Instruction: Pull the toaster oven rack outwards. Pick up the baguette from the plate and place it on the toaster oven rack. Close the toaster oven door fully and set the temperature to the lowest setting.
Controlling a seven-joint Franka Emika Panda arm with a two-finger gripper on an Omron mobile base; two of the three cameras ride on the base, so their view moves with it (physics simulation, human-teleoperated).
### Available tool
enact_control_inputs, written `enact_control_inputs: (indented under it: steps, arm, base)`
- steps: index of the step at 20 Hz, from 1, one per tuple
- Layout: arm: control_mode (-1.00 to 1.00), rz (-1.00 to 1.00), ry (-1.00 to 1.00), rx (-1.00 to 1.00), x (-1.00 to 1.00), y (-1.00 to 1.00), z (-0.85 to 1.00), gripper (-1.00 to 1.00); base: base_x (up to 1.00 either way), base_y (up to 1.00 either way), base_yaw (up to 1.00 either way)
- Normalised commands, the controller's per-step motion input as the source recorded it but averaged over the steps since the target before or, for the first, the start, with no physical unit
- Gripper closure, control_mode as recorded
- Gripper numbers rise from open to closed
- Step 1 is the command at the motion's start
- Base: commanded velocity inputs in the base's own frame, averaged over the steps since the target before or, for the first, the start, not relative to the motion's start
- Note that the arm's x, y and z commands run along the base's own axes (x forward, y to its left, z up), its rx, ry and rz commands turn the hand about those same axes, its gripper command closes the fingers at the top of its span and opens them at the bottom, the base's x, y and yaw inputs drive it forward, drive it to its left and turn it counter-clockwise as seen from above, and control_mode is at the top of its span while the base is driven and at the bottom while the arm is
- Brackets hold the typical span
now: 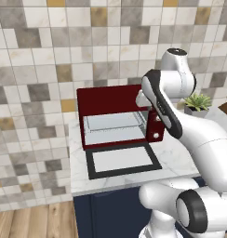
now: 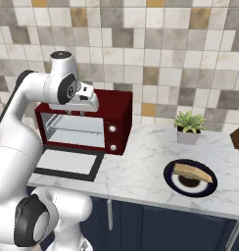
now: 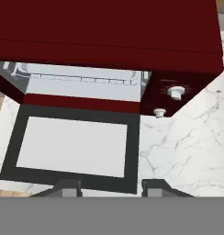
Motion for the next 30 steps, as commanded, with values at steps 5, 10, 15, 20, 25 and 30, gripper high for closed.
enact_control_inputs:
  steps: [5, 10, 15, 20, 25, 30]
  arm:
    - [-1.0, 0.02, 0.0, 0.01, -0.23, 0.1, 0.0, -1.0]
    - [-1.0, 0.0, 0.0, 0.01, -0.45, 0.3, -0.01, -1.0]
    - [-1.0, 0.0, 0.0, 0.07, -0.46, 0.01, -0.12, -1.0]
    - [-1.0, 0.0, -0.12, 0.14, -0.18, 0.0, -0.34, -1.0]
    - [-1.0, -0.02, -0.24, 0.05, 0.0, 0.0, -0.42, -1.0]
    - [-1.0, 0.0, -0.17, 0.08, 0.2, 0.0, -0.39, -1.0]
  base:
    - [0.0, 0.0, 0.0]
    - [0.0, 0.0, 0.0]
    - [0.0, 0.0, 0.0]
    - [0.0, 0.0, 0.0]
    - [0.0, 0.0, 0.0]
    - [0.0, 0.0, 0.0]
